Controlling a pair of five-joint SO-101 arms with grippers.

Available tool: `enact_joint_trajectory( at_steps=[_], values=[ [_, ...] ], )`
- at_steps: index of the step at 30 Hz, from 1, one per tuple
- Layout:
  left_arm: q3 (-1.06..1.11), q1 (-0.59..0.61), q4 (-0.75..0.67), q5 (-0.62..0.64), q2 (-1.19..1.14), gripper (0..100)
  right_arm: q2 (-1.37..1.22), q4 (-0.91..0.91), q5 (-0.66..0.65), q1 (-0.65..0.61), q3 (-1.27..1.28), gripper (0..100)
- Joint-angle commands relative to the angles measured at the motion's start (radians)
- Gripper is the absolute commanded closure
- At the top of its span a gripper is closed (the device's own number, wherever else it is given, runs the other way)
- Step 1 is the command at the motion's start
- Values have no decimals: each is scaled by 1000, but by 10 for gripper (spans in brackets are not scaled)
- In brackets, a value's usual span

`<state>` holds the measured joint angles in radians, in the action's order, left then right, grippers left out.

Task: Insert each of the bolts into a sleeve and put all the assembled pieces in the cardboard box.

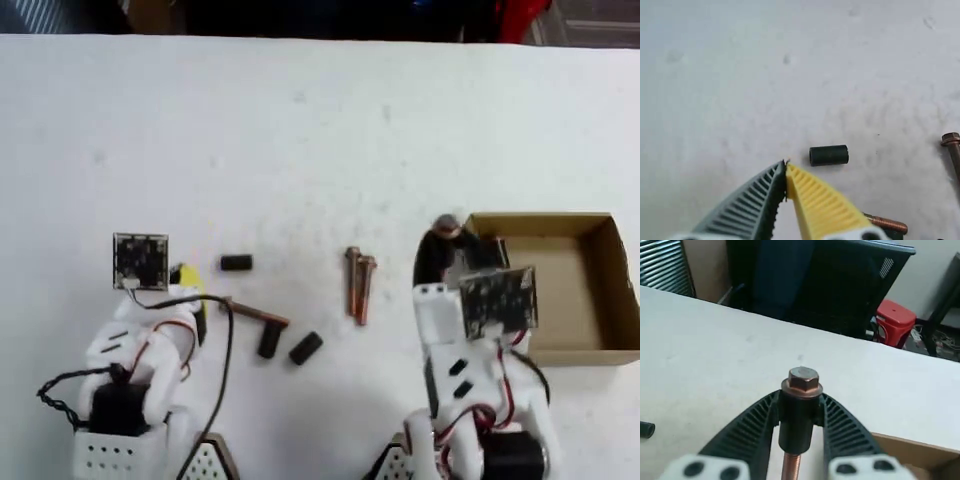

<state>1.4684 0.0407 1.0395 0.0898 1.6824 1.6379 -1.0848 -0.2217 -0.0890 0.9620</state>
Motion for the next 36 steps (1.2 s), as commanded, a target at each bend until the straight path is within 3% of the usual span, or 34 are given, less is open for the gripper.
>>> enact_joint_trajectory(
  at_steps=[1,6,11,16,26,34,36],
  values=[
    [-5,7,8,-8,7,976,-203,1,-12,56,-141,982],
    [20,7,23,-8,7,976,-506,28,-5,179,-287,982],
    [40,10,23,-8,7,976,-750,242,-12,351,-308,981],
    [40,102,23,-8,7,976,-957,371,-14,475,-313,981],
    [81,153,17,-8,7,976,-1311,575,-132,501,-315,981],
    [83,154,23,-8,7,976,-1486,587,-140,564,-374,981],
    [83,154,21,-8,7,976,-1532,587,-212,570,-379,981]
  ],
)
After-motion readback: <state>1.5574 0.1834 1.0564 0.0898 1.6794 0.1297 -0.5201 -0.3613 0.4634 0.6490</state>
